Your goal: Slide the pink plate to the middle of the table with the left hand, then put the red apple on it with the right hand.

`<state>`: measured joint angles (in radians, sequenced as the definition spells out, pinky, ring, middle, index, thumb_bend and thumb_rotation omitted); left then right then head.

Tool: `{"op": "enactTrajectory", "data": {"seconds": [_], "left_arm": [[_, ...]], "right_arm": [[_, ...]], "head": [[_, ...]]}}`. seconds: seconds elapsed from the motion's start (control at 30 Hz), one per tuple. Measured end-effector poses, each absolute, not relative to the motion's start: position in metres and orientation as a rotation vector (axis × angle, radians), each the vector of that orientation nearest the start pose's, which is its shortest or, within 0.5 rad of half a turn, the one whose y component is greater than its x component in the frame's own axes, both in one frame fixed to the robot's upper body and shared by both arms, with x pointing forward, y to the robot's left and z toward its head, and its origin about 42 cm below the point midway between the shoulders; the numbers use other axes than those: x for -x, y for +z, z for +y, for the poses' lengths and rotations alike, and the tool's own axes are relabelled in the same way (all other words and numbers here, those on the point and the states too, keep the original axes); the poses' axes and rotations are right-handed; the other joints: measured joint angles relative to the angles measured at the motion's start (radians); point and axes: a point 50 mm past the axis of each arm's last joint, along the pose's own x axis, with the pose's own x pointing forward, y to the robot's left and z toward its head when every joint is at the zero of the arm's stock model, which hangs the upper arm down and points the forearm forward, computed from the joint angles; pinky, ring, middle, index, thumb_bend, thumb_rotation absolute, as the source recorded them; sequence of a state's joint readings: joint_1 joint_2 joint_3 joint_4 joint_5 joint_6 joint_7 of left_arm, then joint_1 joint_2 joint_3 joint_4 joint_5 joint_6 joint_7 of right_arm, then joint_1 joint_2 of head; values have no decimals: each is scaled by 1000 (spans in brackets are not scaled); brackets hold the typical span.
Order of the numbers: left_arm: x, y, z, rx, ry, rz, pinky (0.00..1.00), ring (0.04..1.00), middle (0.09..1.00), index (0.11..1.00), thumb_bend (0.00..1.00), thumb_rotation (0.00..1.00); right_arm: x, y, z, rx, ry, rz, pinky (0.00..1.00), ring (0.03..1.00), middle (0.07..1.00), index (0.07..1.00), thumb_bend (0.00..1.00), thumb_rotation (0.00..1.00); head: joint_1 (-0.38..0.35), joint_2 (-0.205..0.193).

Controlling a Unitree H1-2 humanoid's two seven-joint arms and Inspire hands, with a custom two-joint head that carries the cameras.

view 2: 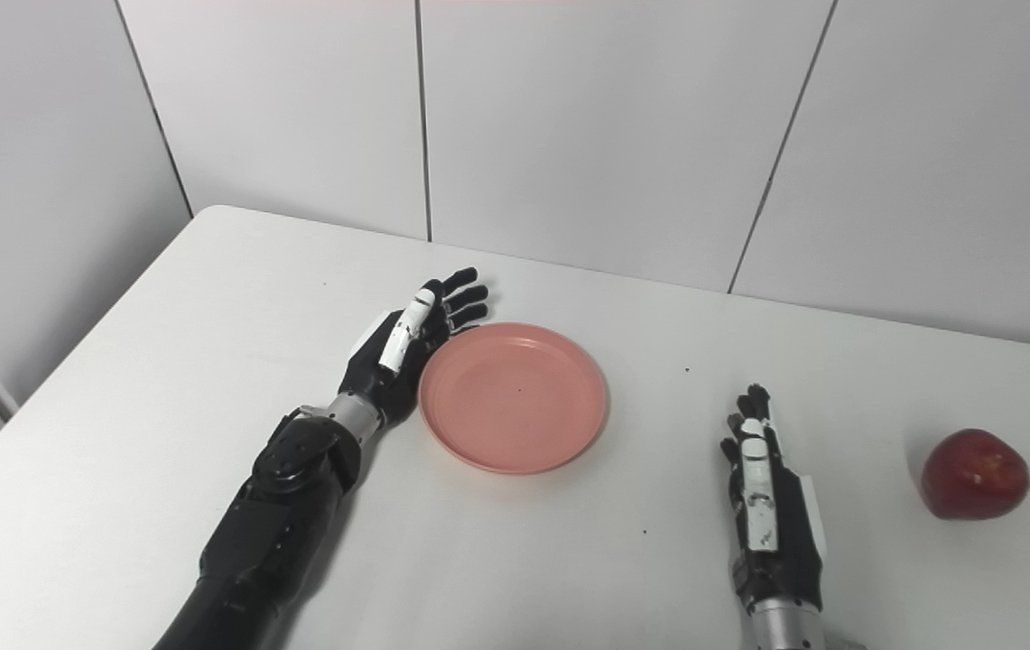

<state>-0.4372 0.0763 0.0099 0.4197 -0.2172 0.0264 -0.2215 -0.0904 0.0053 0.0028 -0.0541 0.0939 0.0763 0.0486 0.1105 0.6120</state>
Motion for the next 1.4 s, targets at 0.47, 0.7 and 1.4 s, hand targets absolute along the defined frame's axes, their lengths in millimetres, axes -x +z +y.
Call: {"op": "enactTrajectory", "data": {"seconds": [0.47,0.7,1.4], "left_arm": [[-400,129,162,108,-381,26,880,894,897,881,341,1000],[-390,129,140,125,-412,30,882,892,898,885,337,1000],[-375,128,124,155,-436,32,924,918,927,920,380,1000]], "right_arm": [[-312,138,-192,-116,65,-84,1000,1000,1000,1000,208,1000],[-312,138,-191,-110,59,-83,1000,1000,1000,1000,202,1000],[-316,143,-184,-111,50,-83,1000,1000,1000,1000,200,1000]], "head": [[-37,23],[-46,31],[-103,54]]}}
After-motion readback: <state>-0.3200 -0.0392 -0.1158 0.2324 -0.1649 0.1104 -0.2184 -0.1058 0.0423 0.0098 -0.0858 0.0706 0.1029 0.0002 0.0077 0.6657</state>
